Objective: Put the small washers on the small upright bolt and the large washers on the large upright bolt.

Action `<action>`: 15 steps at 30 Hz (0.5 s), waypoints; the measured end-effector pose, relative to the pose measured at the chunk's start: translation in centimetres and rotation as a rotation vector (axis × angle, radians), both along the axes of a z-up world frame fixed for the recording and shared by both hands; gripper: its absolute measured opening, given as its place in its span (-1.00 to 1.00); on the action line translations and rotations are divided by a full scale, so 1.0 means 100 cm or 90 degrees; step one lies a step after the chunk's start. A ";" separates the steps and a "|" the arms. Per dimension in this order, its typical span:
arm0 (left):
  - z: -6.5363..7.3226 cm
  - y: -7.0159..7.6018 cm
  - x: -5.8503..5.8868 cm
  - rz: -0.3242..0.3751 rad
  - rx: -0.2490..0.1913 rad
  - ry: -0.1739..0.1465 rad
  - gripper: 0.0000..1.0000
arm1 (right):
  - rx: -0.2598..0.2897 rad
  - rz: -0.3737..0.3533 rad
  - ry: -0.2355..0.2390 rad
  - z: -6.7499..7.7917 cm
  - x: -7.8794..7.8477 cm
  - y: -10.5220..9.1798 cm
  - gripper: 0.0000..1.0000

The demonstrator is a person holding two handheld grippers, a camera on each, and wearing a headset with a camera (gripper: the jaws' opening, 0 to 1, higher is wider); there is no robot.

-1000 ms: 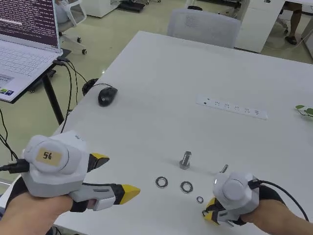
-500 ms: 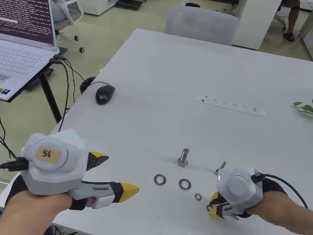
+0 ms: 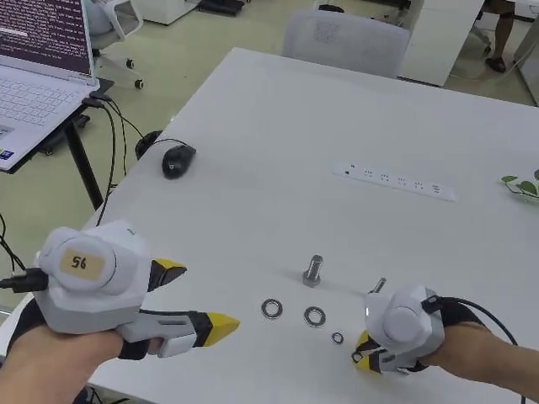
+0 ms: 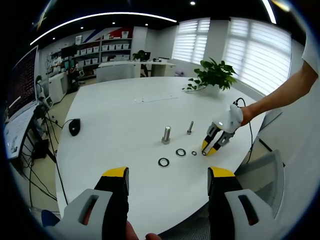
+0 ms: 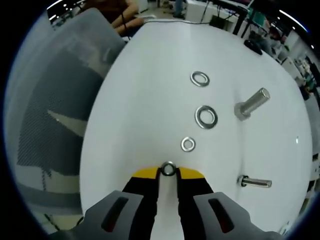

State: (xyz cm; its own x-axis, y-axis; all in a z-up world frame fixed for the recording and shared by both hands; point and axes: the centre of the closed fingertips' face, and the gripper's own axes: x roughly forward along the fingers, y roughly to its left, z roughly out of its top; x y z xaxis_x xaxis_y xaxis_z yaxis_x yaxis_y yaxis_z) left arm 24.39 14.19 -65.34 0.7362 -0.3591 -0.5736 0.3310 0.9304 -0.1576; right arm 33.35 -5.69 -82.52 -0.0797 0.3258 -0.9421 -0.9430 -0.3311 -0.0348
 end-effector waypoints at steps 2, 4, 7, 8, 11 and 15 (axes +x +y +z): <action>0.000 0.000 0.000 -0.001 0.000 0.000 0.26 | 0.007 -0.033 0.007 0.000 0.001 0.000 -0.70; 0.000 0.000 0.000 0.000 0.001 0.000 0.26 | 0.018 -0.060 0.018 -0.001 0.002 0.002 -0.73; 0.000 0.002 -0.001 0.001 0.001 0.001 0.26 | 0.030 -0.101 0.029 -0.001 0.004 0.001 -0.74; 0.000 0.003 -0.002 0.002 0.002 0.001 0.26 | 0.034 -0.105 0.028 -0.001 0.004 0.001 -0.74; -0.001 0.004 -0.003 0.003 0.003 0.003 0.26 | 0.038 -0.122 0.030 -0.001 0.003 0.001 -0.74; -0.001 0.003 -0.003 0.003 0.002 0.004 0.26 | 0.041 -0.151 0.033 0.000 0.005 0.001 -0.74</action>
